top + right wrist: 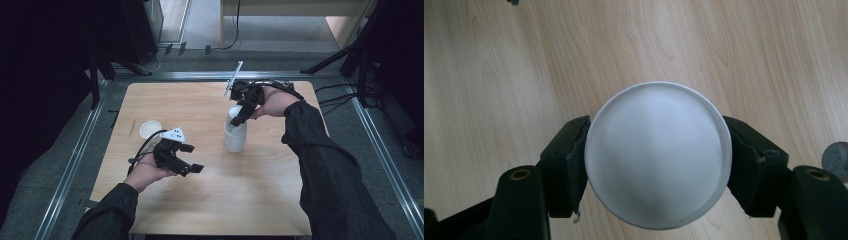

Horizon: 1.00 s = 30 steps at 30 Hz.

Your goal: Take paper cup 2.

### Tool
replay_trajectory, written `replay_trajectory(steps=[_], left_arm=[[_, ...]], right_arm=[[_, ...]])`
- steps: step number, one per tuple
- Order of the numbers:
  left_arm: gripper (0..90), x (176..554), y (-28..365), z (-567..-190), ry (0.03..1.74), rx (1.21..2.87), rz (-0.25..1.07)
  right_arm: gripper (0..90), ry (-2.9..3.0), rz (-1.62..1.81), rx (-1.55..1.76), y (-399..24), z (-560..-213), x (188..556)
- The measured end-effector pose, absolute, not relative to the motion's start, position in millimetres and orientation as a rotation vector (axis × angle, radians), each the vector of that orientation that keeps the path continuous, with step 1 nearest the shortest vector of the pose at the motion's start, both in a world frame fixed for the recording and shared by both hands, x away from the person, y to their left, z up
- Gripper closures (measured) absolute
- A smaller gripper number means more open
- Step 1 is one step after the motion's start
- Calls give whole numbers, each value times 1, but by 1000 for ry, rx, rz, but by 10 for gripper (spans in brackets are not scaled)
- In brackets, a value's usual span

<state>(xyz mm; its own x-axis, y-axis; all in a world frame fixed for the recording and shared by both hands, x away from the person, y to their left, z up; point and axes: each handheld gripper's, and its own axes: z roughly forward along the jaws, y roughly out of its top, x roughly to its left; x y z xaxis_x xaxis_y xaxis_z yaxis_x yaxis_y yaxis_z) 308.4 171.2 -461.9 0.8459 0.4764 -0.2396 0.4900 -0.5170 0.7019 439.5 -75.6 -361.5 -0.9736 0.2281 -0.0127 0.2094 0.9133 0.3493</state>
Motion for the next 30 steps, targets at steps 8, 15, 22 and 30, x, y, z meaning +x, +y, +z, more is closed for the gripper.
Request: replay_trajectory(steps=[8, 15, 22, 30], left_arm=[[135, 309, 172, -462, 705, 2195, -29], [135, 312, 175, -463, 721, 2184, -35], [135, 314, 176, -465, 722, 2183, -39], [135, 315, 179, -464, 734, 2167, -37]], right_arm=[[338, 3016, 556, 348, -76, -351, 438], [340, 3014, 573, 366, -78, -341, 436], [340, 3007, 590, 357, -80, -325, 434], [341, 2987, 607, 337, -82, -302, 427]])
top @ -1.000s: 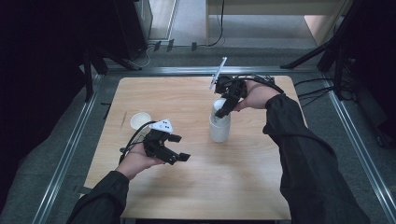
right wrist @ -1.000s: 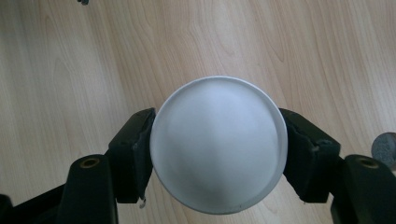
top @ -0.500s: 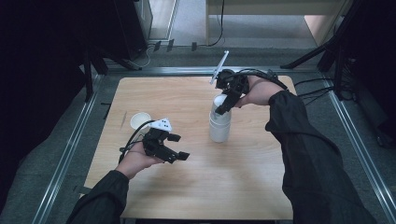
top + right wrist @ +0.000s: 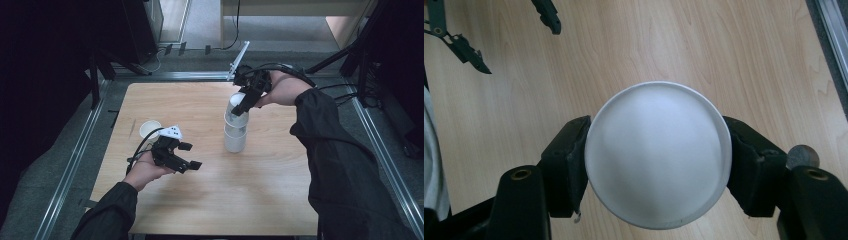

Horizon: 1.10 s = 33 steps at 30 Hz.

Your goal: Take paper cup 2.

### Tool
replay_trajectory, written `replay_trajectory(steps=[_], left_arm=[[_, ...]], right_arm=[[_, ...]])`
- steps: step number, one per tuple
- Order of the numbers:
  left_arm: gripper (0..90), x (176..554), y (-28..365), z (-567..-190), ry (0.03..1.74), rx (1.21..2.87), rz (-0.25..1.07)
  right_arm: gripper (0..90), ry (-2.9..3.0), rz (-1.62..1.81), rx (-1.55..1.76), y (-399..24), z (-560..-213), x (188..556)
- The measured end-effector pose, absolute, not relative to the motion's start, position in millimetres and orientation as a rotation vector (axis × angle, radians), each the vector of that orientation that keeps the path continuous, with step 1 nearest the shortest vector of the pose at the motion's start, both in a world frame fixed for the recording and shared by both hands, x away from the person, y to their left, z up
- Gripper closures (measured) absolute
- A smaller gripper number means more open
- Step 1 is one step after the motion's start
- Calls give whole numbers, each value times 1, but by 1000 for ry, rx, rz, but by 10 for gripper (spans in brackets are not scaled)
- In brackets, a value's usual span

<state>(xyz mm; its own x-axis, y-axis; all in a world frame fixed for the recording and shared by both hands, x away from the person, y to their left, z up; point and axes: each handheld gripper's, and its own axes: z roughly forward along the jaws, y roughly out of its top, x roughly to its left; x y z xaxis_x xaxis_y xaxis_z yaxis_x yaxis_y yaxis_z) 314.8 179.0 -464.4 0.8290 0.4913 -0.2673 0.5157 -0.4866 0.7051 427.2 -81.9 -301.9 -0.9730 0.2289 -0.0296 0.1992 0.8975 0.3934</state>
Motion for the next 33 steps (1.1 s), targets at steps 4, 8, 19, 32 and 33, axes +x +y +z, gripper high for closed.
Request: replay_trajectory(steps=[4, 8, 19, 32, 33], left_arm=[[135, 316, 180, -465, 736, 2164, -39], [135, 316, 181, -465, 738, 2161, -40], [135, 316, 183, -463, 730, 2134, -35], [134, 314, 184, -458, 698, 2094, -23], [134, 314, 184, -458, 698, 2094, -23]], right_arm=[[342, 2978, 626, 319, -84, -287, 423], [344, 2967, 681, 297, -86, -271, 415], [348, 2966, 797, 171, -94, -265, 387], [350, 3001, 981, 162, -112, -304, 376], [350, 3001, 981, 162, -112, -304, 376]])
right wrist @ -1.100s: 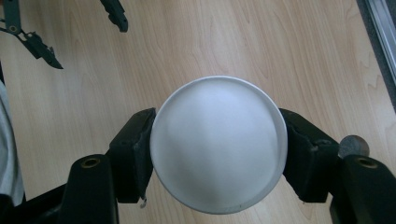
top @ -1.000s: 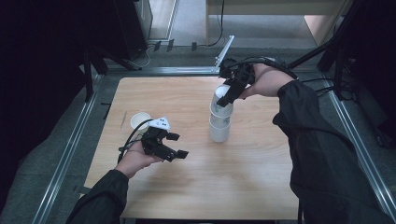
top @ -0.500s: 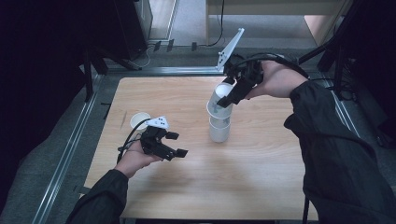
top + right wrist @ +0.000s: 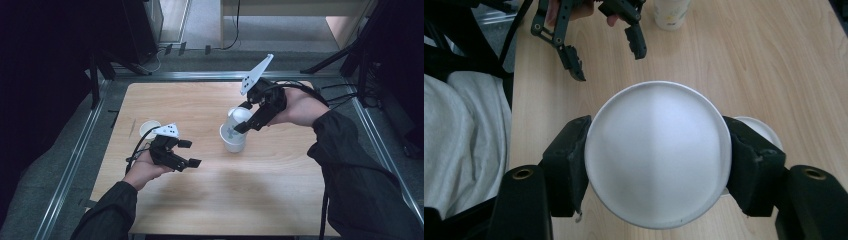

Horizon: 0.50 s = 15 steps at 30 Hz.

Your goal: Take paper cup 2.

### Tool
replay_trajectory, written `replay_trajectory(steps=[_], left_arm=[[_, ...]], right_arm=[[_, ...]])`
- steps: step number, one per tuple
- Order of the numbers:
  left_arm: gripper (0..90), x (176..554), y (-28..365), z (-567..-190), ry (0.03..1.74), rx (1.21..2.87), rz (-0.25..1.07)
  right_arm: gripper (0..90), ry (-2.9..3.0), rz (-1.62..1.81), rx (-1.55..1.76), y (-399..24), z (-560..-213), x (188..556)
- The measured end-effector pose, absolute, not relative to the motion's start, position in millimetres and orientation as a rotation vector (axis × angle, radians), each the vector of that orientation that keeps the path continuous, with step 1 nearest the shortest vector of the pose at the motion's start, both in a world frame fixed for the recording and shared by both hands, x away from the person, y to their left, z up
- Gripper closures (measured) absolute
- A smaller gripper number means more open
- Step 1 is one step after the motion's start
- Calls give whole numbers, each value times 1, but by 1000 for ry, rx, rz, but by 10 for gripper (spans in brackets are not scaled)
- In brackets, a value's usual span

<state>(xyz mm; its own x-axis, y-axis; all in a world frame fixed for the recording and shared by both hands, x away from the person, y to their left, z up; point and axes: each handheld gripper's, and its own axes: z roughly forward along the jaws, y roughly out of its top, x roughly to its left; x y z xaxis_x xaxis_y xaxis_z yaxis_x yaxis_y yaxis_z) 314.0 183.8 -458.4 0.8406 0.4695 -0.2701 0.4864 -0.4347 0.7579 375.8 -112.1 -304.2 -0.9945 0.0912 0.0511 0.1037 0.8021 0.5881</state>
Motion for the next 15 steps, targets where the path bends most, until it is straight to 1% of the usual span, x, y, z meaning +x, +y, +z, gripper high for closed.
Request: replay_trajectory(steps=[6, 15], left_arm=[[129, 313, 184, -457, 682, 2080, -37], [130, 311, 182, -456, 651, 2071, -36]], right_arm=[[350, -2926, -1040, -135, -112, -325, 364], [351, -2855, -1127, -159, -119, -355, 359]])
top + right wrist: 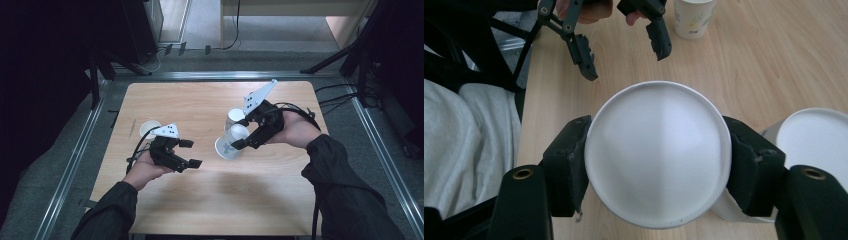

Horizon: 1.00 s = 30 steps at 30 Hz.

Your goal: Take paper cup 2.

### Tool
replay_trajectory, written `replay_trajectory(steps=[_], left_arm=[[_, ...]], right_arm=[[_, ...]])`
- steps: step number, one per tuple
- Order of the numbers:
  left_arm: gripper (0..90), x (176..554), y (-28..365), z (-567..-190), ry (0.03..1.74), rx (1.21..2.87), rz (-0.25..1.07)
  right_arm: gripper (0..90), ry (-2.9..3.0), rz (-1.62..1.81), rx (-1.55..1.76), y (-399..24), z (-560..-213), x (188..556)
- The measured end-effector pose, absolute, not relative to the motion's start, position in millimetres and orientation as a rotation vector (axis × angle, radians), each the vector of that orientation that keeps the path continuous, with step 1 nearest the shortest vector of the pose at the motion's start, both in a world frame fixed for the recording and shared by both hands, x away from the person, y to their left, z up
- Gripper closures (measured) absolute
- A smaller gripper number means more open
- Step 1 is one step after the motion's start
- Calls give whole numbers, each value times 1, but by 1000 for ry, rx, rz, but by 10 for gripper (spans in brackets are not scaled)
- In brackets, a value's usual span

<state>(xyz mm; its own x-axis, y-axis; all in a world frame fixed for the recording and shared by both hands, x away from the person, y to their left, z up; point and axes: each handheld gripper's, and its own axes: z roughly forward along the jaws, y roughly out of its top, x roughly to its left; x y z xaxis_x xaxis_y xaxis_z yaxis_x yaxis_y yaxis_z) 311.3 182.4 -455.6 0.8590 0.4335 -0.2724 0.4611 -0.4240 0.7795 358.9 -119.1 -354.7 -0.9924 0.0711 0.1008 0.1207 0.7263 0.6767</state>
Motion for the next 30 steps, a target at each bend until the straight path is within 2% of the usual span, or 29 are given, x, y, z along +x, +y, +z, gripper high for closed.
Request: replay_trajectory(steps=[17, 30], left_arm=[[125, 312, 173, -458, 614, 2072, -68], [128, 312, 166, -460, 564, 2052, -78]], right_arm=[[354, -2738, -1268, -267, -130, -409, 353], [356, -2654, -1368, -308, -127, -431, 349]])
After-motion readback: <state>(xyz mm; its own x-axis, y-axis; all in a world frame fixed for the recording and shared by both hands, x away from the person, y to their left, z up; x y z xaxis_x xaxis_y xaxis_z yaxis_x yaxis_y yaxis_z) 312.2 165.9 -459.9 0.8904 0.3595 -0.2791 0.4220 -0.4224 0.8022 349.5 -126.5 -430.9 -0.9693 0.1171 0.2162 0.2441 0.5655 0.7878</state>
